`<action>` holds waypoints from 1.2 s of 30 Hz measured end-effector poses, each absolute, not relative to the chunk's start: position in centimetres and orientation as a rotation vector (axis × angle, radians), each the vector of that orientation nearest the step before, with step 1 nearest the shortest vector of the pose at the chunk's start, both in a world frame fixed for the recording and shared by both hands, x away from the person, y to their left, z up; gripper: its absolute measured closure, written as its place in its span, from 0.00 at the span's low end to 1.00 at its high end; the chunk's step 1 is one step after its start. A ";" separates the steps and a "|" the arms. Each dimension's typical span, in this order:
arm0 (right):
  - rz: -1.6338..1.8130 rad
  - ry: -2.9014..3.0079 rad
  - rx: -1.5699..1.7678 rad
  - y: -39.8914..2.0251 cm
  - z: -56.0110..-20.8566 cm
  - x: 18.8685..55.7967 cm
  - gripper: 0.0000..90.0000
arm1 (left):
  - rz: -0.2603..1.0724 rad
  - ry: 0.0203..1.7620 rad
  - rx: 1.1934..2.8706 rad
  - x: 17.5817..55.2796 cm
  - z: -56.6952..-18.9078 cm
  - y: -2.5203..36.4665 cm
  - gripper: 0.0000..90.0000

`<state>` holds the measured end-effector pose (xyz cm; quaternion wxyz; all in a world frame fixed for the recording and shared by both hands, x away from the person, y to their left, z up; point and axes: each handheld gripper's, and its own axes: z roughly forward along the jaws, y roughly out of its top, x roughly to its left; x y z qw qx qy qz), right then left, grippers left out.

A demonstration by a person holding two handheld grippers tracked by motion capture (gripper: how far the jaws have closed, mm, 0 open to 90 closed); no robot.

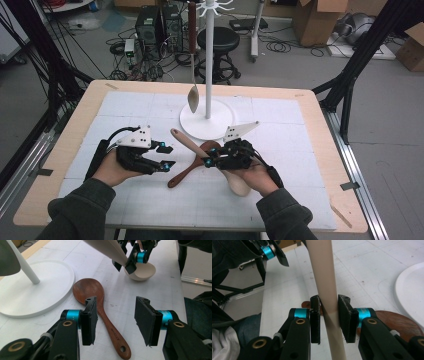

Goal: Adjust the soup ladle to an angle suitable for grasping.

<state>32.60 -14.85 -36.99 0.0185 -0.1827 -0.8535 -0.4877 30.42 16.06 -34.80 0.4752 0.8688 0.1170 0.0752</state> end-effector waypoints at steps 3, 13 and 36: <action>-1.529 -2.640 -0.587 -15.0 -36.6 32.6 0.84 | 0.182 0.289 2.120 30.4 -34.8 16.0 0.59; -1.610 -2.598 -0.615 -15.2 -35.0 32.6 0.85 | 0.180 0.286 2.114 30.3 -34.8 16.2 0.59; -1.786 -2.503 -0.745 -16.6 -33.9 32.7 0.84 | 0.179 0.320 2.073 29.7 -35.6 17.4 0.58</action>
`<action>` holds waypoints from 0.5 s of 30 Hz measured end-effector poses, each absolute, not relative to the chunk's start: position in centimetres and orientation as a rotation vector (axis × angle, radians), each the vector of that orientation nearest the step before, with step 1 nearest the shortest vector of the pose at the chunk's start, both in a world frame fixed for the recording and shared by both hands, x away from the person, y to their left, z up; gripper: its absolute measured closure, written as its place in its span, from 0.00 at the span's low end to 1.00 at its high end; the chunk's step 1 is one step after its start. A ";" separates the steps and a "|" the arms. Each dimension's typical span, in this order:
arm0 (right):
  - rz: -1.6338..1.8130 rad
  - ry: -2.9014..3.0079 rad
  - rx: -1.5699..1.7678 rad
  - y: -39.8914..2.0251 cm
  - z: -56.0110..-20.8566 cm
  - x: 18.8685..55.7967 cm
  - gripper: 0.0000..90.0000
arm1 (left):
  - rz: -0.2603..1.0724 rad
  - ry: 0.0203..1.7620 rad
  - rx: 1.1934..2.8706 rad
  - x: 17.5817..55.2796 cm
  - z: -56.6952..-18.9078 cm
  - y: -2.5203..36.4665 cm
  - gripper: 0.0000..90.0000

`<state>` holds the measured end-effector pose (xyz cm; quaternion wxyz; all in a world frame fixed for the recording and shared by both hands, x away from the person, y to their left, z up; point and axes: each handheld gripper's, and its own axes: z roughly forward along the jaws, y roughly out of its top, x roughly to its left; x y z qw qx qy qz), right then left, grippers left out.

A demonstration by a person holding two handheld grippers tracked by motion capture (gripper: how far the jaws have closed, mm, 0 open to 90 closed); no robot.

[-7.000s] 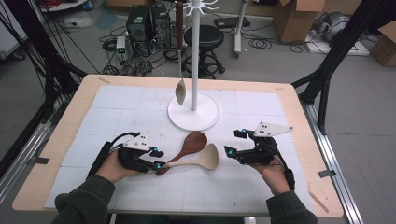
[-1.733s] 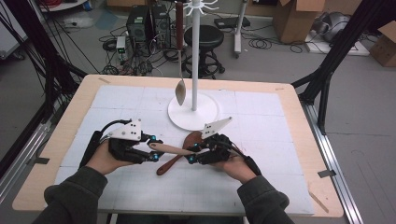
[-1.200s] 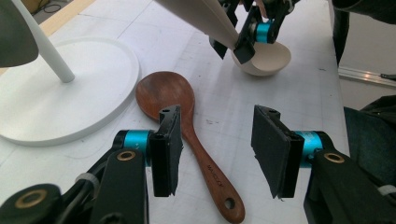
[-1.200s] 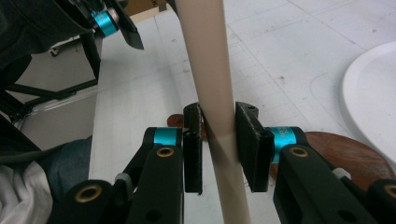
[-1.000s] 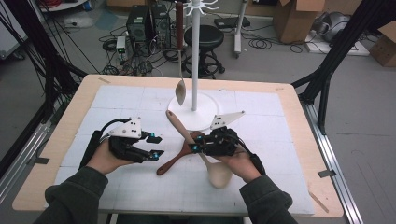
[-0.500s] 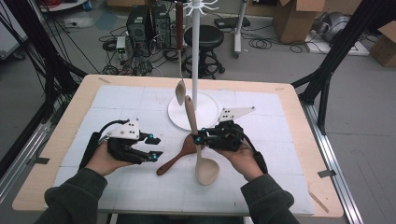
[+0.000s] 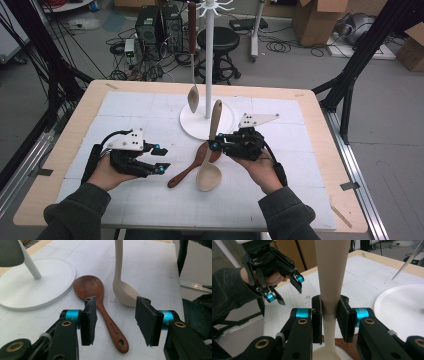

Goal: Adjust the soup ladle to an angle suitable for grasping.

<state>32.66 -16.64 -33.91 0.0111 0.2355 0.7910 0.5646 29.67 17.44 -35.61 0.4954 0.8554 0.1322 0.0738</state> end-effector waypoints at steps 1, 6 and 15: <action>1.758 2.469 0.733 -16.5 -33.9 32.6 0.84 | 0.180 0.313 2.074 29.6 -35.6 17.3 0.58; 1.743 2.448 0.739 -16.2 -33.6 32.2 0.85 | 0.168 0.308 2.068 29.6 -35.9 16.4 0.58; 1.794 2.429 0.736 -15.2 -33.1 31.7 0.85 | 0.158 0.287 2.051 29.8 -36.2 14.3 0.59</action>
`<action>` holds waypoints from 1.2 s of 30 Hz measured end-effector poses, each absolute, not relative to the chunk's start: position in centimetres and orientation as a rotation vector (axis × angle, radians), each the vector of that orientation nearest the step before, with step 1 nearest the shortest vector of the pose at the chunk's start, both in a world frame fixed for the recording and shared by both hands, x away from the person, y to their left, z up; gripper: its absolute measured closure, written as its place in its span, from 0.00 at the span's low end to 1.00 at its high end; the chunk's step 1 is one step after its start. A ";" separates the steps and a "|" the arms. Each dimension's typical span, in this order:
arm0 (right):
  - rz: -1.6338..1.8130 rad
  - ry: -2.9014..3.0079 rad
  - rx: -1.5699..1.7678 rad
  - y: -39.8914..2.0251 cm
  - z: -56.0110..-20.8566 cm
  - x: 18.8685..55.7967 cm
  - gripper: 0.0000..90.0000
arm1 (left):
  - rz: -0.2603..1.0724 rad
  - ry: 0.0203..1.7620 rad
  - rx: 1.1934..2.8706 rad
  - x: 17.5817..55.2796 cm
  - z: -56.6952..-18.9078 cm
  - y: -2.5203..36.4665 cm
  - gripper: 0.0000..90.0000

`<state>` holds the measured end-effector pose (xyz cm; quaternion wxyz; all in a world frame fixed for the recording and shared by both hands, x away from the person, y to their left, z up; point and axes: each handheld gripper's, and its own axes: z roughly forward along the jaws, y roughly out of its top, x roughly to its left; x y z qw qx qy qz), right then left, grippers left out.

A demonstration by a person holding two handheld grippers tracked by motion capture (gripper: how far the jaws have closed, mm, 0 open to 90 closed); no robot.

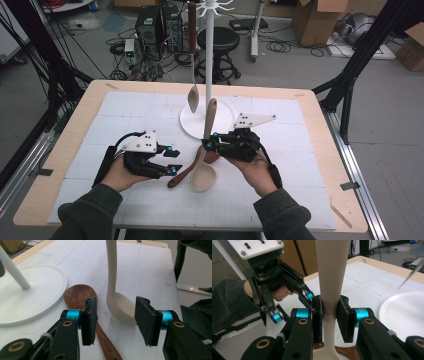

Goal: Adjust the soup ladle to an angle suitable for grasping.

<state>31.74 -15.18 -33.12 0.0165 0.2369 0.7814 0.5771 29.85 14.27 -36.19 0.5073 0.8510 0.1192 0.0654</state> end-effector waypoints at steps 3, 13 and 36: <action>1.811 2.442 0.719 -14.4 -33.2 31.6 0.85 | 0.153 0.275 2.053 29.9 -36.3 13.7 0.60; 1.825 2.467 0.672 -11.7 -33.5 31.0 0.85 | 0.172 0.290 2.024 30.0 -36.3 12.9 0.67; 1.931 2.457 0.536 -11.3 -32.8 30.6 0.83 | 0.150 0.231 2.014 29.5 -35.8 13.3 0.77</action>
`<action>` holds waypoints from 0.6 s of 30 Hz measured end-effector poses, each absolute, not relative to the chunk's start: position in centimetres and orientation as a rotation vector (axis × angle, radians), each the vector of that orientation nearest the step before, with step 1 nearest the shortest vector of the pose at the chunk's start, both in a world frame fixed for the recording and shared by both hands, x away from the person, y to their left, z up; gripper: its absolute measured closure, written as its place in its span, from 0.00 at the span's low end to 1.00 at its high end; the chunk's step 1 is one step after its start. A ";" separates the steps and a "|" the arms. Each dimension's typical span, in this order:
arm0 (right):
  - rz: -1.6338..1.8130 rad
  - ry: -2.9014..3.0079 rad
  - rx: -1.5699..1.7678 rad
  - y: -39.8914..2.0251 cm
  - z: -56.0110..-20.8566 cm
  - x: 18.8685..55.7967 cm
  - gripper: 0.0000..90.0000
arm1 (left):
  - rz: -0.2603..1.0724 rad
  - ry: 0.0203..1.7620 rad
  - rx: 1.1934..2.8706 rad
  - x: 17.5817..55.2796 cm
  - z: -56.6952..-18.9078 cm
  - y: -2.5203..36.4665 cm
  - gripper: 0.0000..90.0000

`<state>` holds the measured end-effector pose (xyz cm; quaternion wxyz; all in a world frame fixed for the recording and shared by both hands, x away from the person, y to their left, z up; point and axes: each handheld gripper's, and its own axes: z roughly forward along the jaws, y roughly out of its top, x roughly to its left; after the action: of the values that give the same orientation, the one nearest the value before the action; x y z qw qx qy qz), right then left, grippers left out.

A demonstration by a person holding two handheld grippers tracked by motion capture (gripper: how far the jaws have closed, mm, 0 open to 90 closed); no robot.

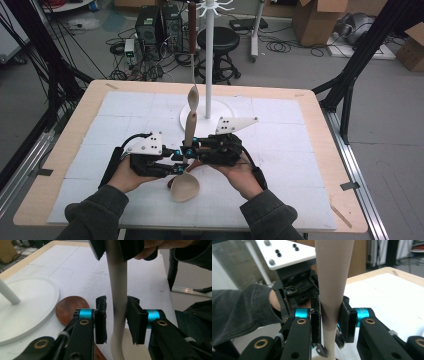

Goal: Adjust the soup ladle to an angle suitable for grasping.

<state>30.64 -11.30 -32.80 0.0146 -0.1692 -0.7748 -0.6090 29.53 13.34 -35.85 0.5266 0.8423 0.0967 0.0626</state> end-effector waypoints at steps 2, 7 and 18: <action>-1.905 -2.420 -0.578 -11.5 -32.7 30.6 0.83 | 0.153 0.244 1.987 29.5 -35.8 13.3 0.74; -1.924 -2.431 -0.631 -11.3 -32.2 29.9 0.83 | 0.162 0.243 1.977 29.6 -35.9 12.7 0.78; -1.902 -2.465 -0.312 -11.8 -31.8 30.0 0.80 | 0.079 0.128 1.983 29.5 -35.6 12.8 0.88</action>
<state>30.04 -11.82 -31.83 0.0060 -0.0996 -0.7877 -0.6079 29.52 12.80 -35.63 0.5450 0.8360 0.0539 0.0334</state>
